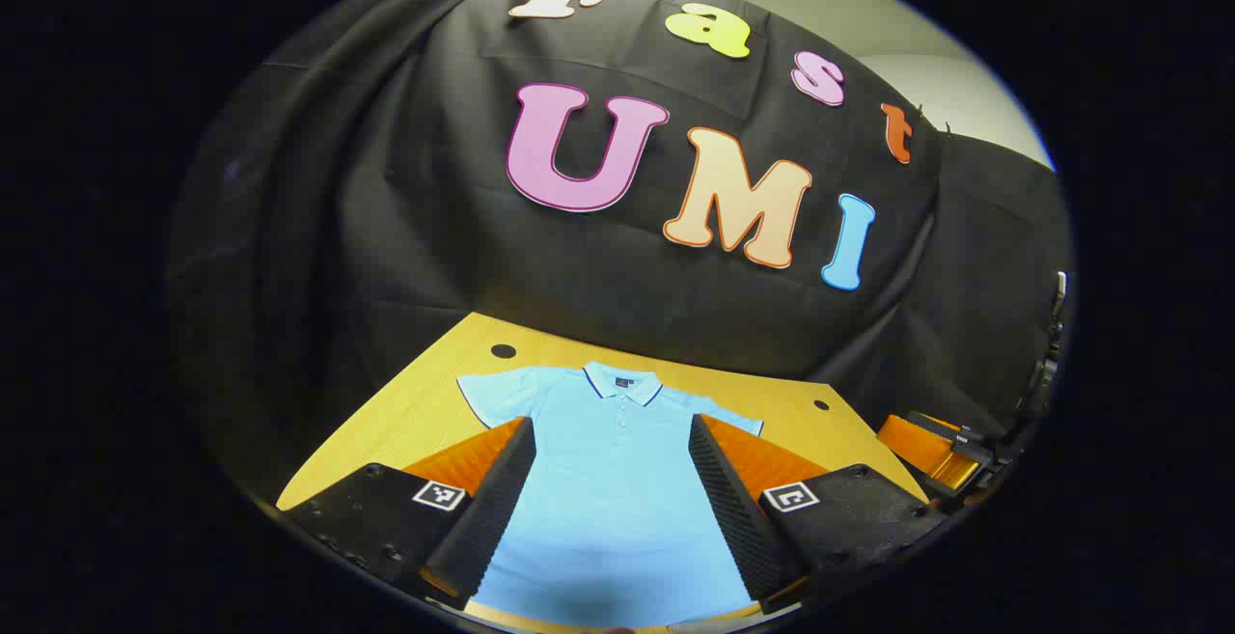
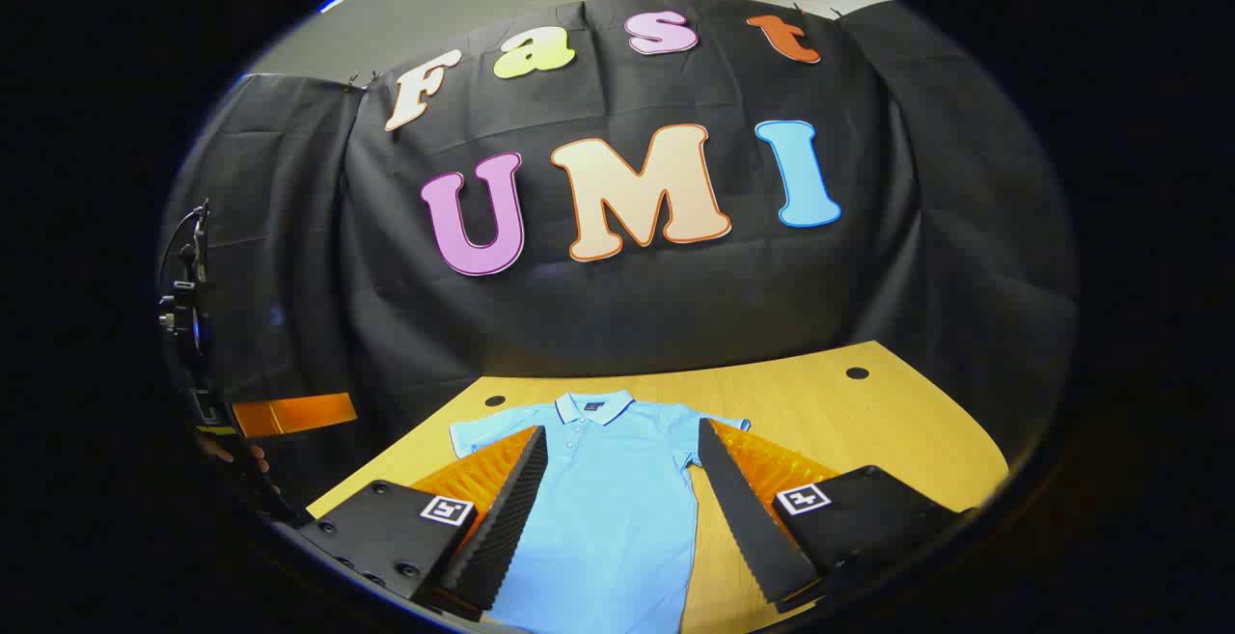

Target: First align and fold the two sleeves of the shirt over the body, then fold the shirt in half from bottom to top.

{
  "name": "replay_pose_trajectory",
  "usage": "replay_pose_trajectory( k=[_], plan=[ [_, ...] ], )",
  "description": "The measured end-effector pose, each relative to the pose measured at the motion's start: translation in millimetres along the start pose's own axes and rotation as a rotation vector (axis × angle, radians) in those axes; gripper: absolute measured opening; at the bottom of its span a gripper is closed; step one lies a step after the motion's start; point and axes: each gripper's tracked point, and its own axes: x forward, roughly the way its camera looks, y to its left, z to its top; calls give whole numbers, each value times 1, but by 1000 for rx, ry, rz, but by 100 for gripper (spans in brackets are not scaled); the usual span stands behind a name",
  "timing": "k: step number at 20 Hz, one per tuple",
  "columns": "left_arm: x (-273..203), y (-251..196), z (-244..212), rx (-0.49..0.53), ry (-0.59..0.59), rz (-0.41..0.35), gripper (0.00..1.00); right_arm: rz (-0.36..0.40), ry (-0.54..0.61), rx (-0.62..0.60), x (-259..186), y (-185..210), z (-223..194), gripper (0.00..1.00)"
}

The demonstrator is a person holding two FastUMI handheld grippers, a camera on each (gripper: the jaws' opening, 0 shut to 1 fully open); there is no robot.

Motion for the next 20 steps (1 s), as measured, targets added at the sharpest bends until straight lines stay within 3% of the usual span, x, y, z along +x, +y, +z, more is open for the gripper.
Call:
replay_pose_trajectory(
  k=[20],
  plan=[
    [-3, 0, -10, 5, 39, -31, 96, -2, 41, 16, 2, 1, -14, 98]
  ],
)
